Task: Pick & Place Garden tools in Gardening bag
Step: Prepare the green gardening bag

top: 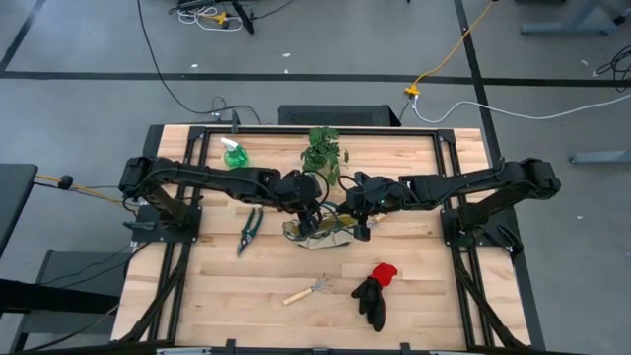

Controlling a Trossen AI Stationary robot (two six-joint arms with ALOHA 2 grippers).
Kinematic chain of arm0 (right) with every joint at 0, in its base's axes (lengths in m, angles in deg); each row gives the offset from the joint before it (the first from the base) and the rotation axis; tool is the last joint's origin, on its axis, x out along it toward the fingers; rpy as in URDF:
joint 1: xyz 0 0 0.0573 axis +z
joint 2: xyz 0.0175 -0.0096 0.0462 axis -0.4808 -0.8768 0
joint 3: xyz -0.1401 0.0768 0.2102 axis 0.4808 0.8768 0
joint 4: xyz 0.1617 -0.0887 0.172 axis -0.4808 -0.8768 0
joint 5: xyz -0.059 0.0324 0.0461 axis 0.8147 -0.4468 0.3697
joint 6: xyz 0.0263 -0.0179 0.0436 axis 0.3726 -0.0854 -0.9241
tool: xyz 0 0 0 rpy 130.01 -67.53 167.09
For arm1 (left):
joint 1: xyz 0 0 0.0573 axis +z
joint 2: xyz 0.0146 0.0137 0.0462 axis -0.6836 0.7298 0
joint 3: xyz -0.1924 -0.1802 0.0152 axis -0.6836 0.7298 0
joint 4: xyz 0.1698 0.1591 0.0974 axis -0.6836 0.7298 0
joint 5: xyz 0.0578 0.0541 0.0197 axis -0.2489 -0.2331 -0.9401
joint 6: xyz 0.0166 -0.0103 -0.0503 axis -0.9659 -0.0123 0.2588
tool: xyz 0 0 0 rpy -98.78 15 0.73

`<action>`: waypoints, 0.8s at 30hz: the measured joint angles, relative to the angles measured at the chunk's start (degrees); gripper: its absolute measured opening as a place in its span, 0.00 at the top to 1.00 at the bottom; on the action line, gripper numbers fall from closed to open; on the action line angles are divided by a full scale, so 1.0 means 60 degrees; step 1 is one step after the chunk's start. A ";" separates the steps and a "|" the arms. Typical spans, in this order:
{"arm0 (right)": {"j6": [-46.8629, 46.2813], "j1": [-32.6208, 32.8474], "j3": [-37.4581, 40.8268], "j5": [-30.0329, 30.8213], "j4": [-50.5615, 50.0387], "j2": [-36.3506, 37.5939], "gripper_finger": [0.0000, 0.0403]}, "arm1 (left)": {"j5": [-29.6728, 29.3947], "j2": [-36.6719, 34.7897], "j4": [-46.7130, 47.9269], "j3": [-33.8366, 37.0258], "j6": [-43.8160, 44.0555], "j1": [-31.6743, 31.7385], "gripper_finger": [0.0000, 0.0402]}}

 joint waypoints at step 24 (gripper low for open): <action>-0.0110 -0.0130 0.0000 0.0007 -0.0102 0.0004 0.99 | -0.0026 -0.0354 0.0050 0.0004 0.0032 -0.0408 0.80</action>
